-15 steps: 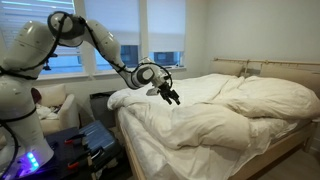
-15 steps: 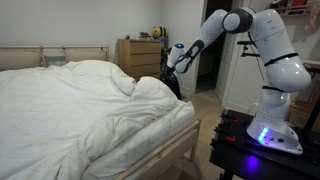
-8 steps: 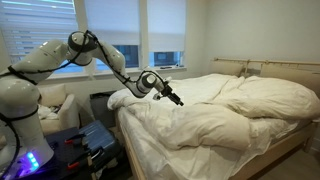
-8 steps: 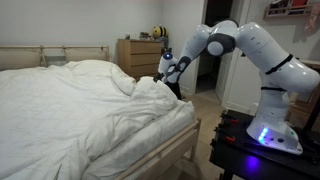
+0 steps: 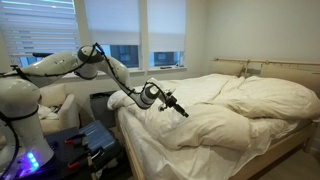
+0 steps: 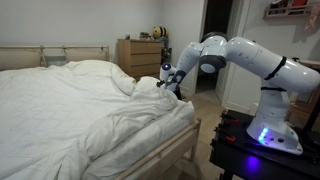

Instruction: Straighten the blanket on the bed

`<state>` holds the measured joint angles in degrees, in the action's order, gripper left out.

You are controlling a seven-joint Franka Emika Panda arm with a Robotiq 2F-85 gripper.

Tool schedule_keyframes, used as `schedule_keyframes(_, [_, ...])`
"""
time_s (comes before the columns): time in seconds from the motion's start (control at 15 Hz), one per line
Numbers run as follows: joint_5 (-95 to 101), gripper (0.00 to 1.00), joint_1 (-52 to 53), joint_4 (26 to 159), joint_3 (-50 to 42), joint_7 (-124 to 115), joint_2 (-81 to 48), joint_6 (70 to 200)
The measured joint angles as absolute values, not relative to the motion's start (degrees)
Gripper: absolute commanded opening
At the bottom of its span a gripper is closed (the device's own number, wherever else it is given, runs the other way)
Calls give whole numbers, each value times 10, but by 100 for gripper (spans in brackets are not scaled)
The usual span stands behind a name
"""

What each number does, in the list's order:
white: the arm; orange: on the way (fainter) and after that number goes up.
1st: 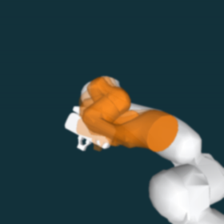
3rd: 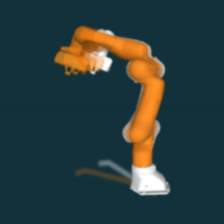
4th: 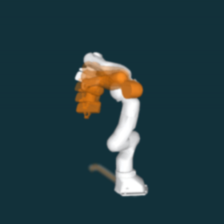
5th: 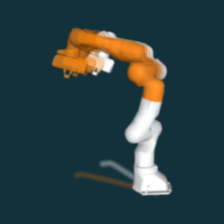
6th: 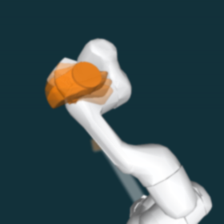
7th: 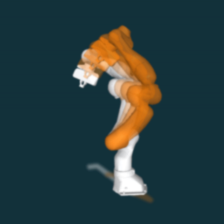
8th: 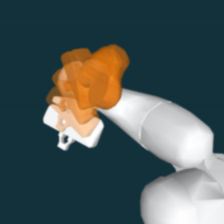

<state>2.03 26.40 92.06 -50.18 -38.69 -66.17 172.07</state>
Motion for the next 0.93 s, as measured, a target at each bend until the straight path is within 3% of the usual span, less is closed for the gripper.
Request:
schedule_keyframes(0.47, [17,100,146,855,-410,-312,-678,1734])
schedule_keyframes(0.93, [11,100,-69,746,-176,-144,-672,1745])
